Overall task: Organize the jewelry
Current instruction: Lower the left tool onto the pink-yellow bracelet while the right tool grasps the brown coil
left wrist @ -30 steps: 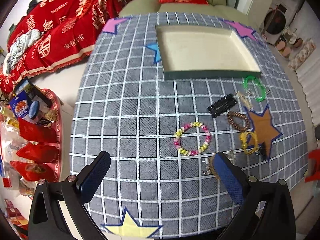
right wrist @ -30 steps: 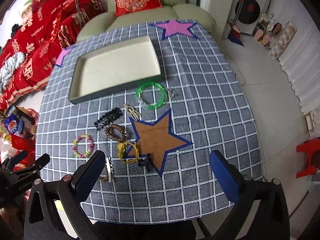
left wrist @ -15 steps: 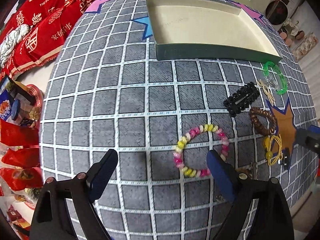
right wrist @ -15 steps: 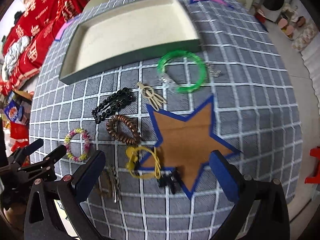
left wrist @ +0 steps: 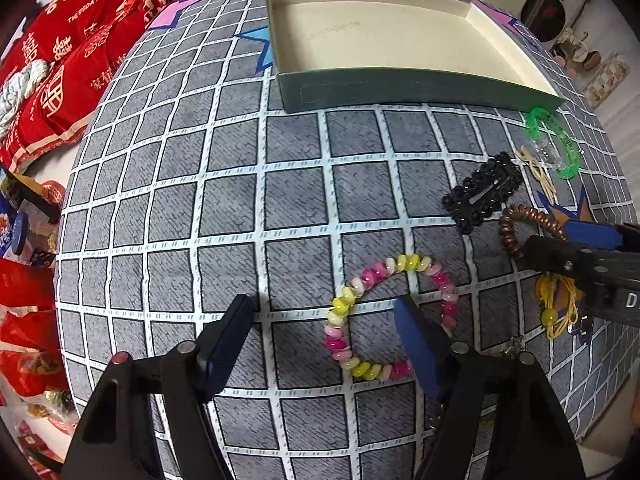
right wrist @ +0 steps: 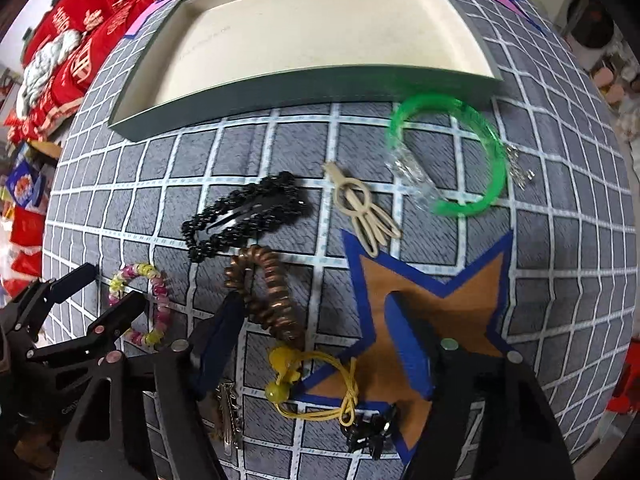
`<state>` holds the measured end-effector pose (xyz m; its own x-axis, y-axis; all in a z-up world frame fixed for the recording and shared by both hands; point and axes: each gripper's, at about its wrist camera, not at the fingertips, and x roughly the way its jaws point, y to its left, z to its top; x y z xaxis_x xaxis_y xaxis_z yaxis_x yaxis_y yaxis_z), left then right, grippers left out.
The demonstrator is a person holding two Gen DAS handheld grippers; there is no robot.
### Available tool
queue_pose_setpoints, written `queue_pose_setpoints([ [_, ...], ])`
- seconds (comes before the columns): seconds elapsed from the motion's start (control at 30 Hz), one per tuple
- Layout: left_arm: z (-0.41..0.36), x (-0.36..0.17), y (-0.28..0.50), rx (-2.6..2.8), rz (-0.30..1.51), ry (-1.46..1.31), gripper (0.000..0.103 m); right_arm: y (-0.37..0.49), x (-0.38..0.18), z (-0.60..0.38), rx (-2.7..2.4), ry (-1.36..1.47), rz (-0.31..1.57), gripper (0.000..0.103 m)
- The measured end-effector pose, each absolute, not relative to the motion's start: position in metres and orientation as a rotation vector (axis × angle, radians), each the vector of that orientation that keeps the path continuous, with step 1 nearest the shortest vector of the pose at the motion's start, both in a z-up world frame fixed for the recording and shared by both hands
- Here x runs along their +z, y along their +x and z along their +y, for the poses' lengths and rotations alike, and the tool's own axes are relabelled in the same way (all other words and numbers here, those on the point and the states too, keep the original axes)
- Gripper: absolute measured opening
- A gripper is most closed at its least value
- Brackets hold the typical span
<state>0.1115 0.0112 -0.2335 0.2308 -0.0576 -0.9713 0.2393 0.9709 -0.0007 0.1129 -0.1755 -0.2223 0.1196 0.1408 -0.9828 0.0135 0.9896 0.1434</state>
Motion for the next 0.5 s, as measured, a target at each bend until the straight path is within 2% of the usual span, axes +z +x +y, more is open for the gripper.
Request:
queue_pose_setpoints([
  [0.03,0.01,-0.233,0.11,-0.216,1.314,0.166,0.069,0.113,-0.222,-0.173,0.098,0.12,1.447,0.071],
  [0.07,0.007,-0.231,0.105,-0.226,1.305,0.173,0.06,0.114,-0.222,-0.171,0.102,0.115,1.445,0.069],
  [0.1,0.003,-0.232,0.102,-0.236,1.298,0.178,0.048,0.114,-0.221,-0.169,0.111,0.119,1.442,0.062],
  [0.13,0.001,-0.231,0.102,-0.25,1.29,0.182,0.04,0.114,-0.22,-0.167,0.123,0.129,1.438,0.053],
  [0.17,0.0,-0.23,0.102,-0.257,1.288,0.188,0.026,0.117,-0.22,-0.164,0.13,0.136,1.435,0.047],
  [0.23,-0.004,-0.227,0.103,-0.27,1.291,0.184,0.02,0.119,-0.218,-0.158,0.147,0.15,1.424,0.026],
  [0.3,-0.003,-0.222,0.107,-0.291,1.303,0.144,0.018,0.121,-0.217,-0.155,0.143,0.153,1.42,0.011],
  [0.5,0.011,-0.206,0.111,-0.3,1.303,0.059,0.018,0.126,-0.213,-0.169,0.173,0.295,1.405,0.011],
])
